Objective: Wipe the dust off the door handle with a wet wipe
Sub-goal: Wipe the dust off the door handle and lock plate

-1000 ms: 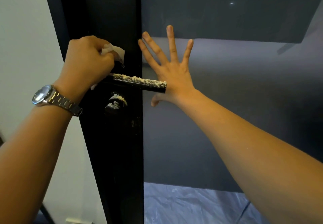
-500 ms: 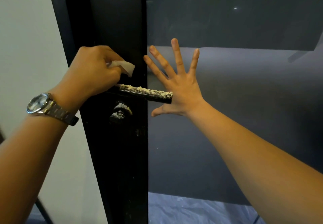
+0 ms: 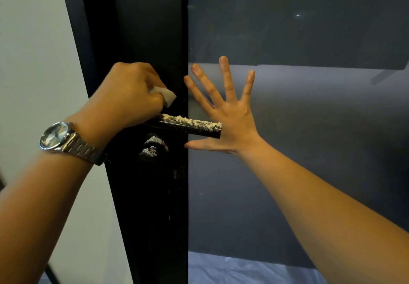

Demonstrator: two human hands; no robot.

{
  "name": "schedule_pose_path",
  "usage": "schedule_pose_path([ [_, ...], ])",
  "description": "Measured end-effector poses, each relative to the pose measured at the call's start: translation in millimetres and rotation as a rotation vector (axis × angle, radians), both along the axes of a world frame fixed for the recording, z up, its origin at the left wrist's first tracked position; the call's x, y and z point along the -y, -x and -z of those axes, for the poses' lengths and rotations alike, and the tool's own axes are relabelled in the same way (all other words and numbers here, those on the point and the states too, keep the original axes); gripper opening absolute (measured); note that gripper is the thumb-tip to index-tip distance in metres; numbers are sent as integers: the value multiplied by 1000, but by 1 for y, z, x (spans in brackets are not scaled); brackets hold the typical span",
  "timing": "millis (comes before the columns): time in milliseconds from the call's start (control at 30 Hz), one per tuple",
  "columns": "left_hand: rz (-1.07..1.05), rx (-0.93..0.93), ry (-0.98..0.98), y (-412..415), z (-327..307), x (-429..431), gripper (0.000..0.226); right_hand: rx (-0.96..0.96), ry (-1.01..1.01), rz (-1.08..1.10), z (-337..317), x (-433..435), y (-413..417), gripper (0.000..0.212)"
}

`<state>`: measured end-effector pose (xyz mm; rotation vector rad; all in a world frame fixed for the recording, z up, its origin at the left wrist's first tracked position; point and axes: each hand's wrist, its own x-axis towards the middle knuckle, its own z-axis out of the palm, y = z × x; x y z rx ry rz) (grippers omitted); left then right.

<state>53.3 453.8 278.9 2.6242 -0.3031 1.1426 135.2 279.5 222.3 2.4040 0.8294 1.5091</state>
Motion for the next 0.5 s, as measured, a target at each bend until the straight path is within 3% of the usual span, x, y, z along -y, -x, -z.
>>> schedule_pose_path([
  [167, -79, -8, 78, 2, -10, -14, 22, 53, -10, -24, 2, 0, -5, 121],
  [300, 6, -98, -106, 2, -6, 1, 23, 60, -12, -25, 2, 0, -4, 121],
  [400, -47, -202, 47, 6, -15, -9, 20, 62, -12, -24, 2, 0, -5, 121],
  [500, -71, -168, 113, 7, -15, -16, 23, 69, -12, -26, 3, 0, -7, 121],
])
